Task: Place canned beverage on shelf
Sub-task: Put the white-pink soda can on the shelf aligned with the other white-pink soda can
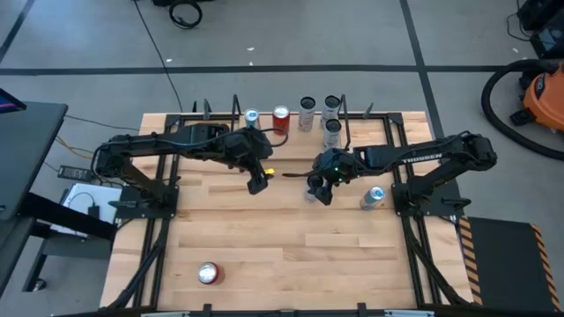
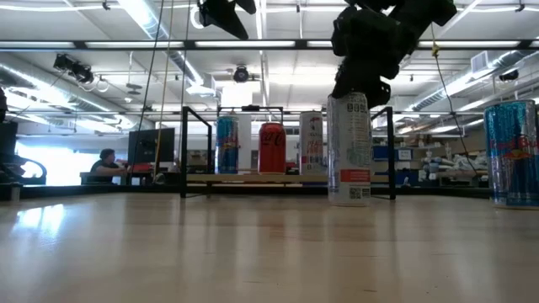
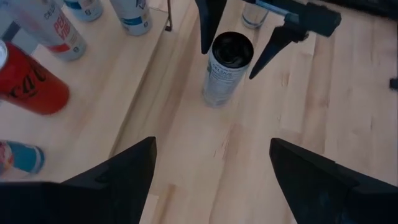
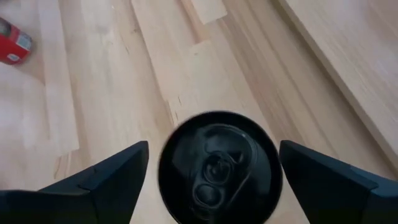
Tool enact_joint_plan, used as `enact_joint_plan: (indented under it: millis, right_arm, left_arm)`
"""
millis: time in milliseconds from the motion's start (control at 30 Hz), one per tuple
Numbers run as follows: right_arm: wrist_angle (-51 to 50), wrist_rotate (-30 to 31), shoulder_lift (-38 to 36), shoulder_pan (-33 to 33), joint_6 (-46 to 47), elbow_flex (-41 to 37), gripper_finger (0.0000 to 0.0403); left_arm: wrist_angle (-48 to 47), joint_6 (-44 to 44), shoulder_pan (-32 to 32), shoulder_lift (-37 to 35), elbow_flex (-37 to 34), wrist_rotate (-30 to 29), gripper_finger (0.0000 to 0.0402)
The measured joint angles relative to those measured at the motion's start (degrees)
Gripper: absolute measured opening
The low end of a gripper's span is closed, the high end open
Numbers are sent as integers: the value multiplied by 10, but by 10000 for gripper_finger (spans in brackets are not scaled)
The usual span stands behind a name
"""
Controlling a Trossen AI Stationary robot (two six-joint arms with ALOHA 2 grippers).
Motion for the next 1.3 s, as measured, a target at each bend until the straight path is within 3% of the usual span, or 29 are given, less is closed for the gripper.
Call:
enact_joint_plan:
  millis: [300,533,700,833,1300]
  right_arm:
    - [14,-82,-7,-16,-20,16,372]
    - [1,-95,-7,-36,-140,49,373]
    - [-73,-128,-8,-54,-244,57,373]
    - [-89,-120,-8,-66,-281,57,373]
    - [-93,-179,-8,-72,-416,57,373]
  left_arm:
    - [0,20,0,0,0,0,316]
    - [0,26,0,0,0,0,316]
    - [0,28,0,0,0,0,316]
    - [-4,28,0,0,0,0,316]
    - [-4,26,0,0,0,0,316]
